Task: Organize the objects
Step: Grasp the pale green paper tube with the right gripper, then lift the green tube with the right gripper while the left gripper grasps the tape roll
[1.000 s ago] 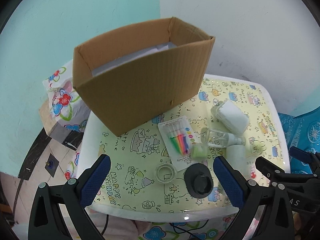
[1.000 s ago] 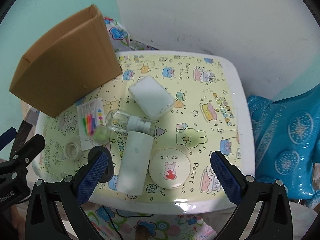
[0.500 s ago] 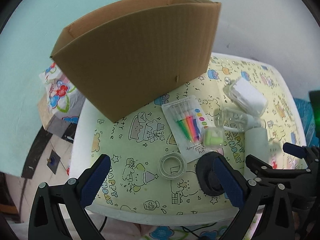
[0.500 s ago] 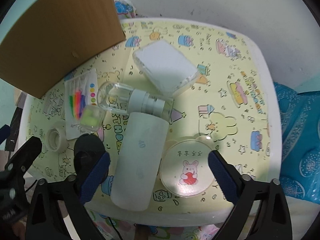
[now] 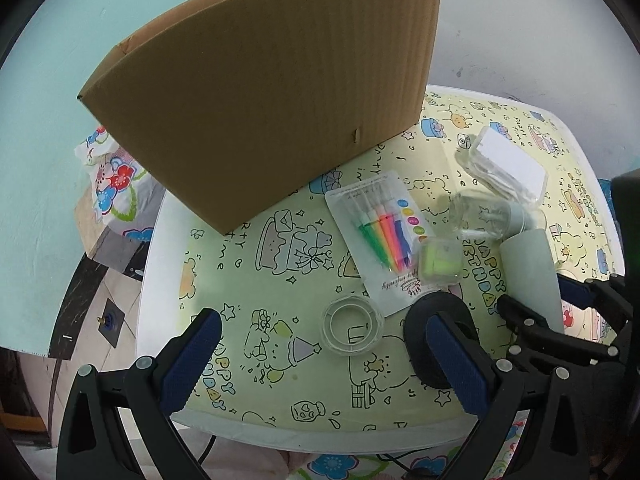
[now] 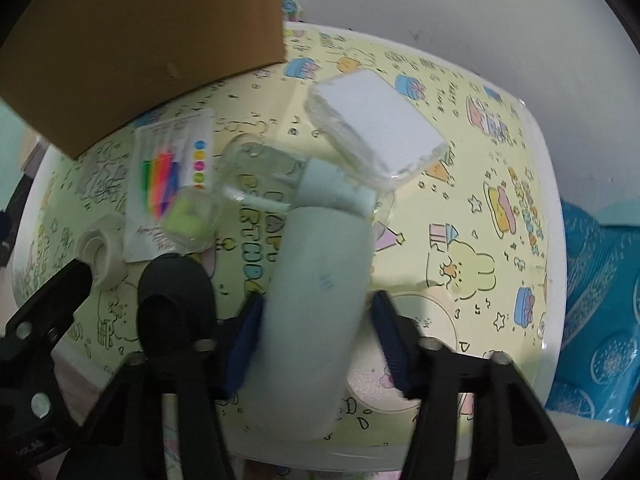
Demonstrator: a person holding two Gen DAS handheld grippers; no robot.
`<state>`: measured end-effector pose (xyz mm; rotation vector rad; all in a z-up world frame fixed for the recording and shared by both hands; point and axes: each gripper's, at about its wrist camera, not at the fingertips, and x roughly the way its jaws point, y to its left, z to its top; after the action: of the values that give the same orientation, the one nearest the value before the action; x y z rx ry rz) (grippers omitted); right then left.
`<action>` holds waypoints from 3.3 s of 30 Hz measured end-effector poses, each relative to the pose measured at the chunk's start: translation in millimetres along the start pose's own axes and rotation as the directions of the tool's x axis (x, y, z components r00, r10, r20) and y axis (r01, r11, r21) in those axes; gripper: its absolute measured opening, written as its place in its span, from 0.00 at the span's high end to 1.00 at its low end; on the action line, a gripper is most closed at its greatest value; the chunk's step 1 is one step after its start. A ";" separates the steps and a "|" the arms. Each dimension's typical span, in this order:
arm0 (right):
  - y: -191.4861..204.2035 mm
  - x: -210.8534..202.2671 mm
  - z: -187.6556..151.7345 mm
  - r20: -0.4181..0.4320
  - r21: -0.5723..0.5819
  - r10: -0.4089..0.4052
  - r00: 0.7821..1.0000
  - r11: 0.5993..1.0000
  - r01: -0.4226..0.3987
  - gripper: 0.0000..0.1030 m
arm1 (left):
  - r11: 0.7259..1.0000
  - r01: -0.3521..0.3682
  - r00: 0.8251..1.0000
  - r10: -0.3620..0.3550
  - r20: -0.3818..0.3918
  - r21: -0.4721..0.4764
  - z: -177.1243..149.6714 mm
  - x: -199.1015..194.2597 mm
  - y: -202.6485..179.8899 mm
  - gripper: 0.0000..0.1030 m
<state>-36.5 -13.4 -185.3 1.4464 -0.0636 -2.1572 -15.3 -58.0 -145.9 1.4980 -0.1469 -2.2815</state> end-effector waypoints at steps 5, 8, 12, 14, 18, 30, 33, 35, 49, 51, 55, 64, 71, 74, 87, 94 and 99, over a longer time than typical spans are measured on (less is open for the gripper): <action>-4.9 -2.1 -7.1 0.002 0.028 0.036 0.999 0.999 -0.036 0.52 | 1.000 0.016 1.000 -0.016 0.002 -0.003 -1.7 -3.4 -5.5 0.00; -14.2 -10.5 -13.0 0.024 0.057 0.034 0.999 0.998 -0.035 0.52 | 1.000 0.022 1.000 -0.022 0.011 0.013 -1.9 -6.8 -13.4 0.00; -26.6 -24.4 -21.0 0.054 0.084 0.015 0.998 0.996 -0.020 0.52 | 0.998 0.053 0.998 -0.053 0.015 0.040 -3.0 -9.2 -31.6 0.00; -39.7 -34.6 -14.8 0.060 0.102 0.009 0.998 0.995 -0.015 0.52 | 0.996 0.075 0.997 -0.076 0.012 0.051 -4.4 -9.0 -41.3 0.00; -58.7 -43.0 -26.9 0.060 0.134 -0.019 0.998 0.991 0.010 0.52 | 0.991 0.129 0.992 -0.129 -0.004 0.029 -7.6 -3.0 -57.7 0.01; -89.1 -25.7 -21.3 0.038 0.212 0.008 0.999 0.977 -0.016 0.52 | 0.998 0.050 0.997 -0.048 -0.057 0.029 -17.1 26.4 -84.0 0.01; -89.8 -24.2 -18.9 0.039 0.216 0.017 0.999 0.976 -0.025 0.52 | 0.999 0.041 0.997 -0.040 -0.070 0.011 -15.6 32.9 -80.5 0.01; -91.6 -26.2 -19.9 0.052 0.217 0.059 0.997 0.974 -0.069 0.52 | 1.000 0.017 0.997 -0.017 -0.069 -0.003 -15.9 35.8 -78.9 0.01; -97.4 -19.3 -18.8 0.042 0.240 0.067 0.997 0.968 -0.076 0.52 | 0.998 0.059 0.998 -0.059 -0.020 -0.011 -11.4 18.8 -89.0 0.47; -96.9 -21.4 -19.1 0.049 0.239 0.069 0.996 0.968 -0.079 0.52 | 0.998 0.056 0.998 -0.056 -0.014 0.005 -13.9 18.0 -88.8 0.49; -94.2 -26.6 -20.6 0.067 0.231 0.072 0.995 0.969 -0.086 0.52 | 0.995 0.097 0.995 -0.097 -0.026 -0.031 -12.2 17.7 -83.5 0.59; -90.9 -35.1 -22.4 0.094 0.223 0.073 0.993 0.970 -0.093 0.52 | 0.987 0.119 0.992 -0.123 -0.031 -0.103 -10.9 14.0 -68.5 0.74; -84.5 -40.7 -20.5 0.110 0.207 0.080 0.991 0.973 -0.102 0.52 | 0.983 0.129 0.990 -0.135 -0.042 -0.131 -11.9 10.1 -58.8 0.58; -81.9 -40.6 -20.5 0.110 0.200 0.083 0.990 0.974 -0.104 0.52 | 0.985 0.119 0.990 -0.128 -0.060 -0.128 -18.8 8.1 -55.4 0.24; -75.3 -33.1 -17.0 0.087 0.197 0.109 0.990 0.972 -0.125 0.52 | 0.985 0.105 0.990 -0.117 -0.082 -0.141 -24.6 24.0 -60.6 0.16; -77.2 -27.1 -14.6 0.071 0.214 0.121 0.990 0.968 -0.133 0.52 | 0.989 0.104 0.990 -0.112 -0.080 -0.104 -25.3 20.3 -69.9 0.16; -76.9 -27.7 -14.7 0.069 0.216 0.124 0.990 0.967 -0.136 0.52 | 0.994 0.038 0.999 -0.041 -0.023 -0.104 -28.7 5.1 -56.9 0.16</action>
<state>-47.0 68.6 -193.2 1.4578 -0.4190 -2.1342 -6.9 -4.4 -179.5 1.4877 0.0078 -2.2636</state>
